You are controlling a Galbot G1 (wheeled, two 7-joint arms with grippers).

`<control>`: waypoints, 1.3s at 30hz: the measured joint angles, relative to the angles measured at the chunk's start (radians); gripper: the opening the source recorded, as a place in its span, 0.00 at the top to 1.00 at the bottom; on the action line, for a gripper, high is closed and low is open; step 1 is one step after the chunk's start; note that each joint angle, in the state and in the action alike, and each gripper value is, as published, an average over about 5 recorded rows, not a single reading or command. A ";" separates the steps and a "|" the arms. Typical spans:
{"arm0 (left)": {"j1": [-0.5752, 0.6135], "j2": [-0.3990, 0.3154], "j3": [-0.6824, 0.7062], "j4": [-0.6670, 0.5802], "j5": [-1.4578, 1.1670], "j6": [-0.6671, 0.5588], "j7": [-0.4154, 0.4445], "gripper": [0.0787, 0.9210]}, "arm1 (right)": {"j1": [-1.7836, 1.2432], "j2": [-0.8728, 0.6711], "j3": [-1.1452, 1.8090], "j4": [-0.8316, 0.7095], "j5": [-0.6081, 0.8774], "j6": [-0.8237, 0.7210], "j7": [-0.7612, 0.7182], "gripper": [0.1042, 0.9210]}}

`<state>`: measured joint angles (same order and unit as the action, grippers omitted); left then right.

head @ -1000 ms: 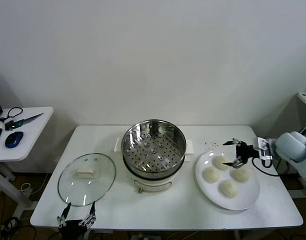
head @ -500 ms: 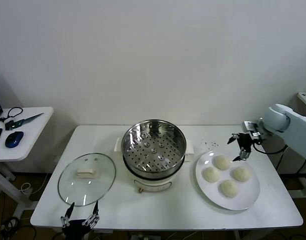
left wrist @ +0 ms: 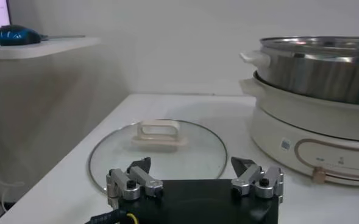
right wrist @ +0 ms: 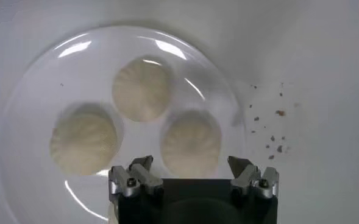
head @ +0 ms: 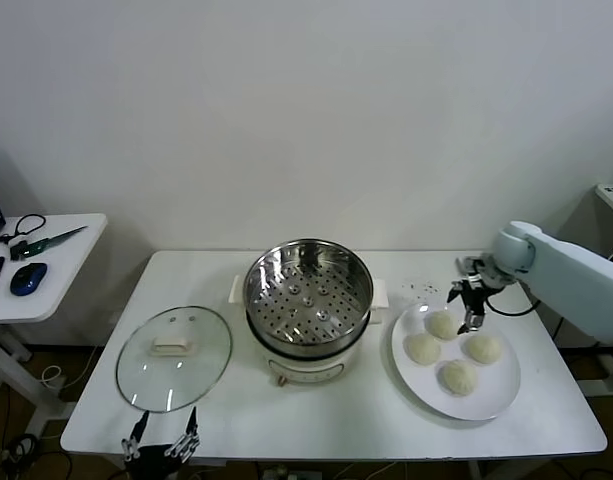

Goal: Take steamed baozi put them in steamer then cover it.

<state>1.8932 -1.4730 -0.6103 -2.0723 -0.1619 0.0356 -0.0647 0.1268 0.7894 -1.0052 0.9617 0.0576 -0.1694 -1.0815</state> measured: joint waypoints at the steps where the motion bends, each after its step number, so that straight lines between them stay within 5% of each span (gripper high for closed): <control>1: 0.001 -0.001 0.002 0.000 0.001 0.000 0.000 0.12 | -0.008 0.004 0.006 -0.004 -0.007 -0.002 0.002 0.12; 23: 0.006 -0.005 0.009 -0.001 0.011 0.003 -0.005 0.12 | -0.046 0.010 0.067 -0.003 -0.049 -0.013 0.044 0.33; 39: -0.002 0.002 0.022 -0.011 0.007 0.015 -0.013 0.12 | 0.557 0.084 -0.384 0.247 0.165 0.277 0.059 0.34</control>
<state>1.8909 -1.4715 -0.5878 -2.0831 -0.1553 0.0511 -0.0775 0.6841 0.8739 -1.3893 1.2086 0.2223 0.1079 -1.0227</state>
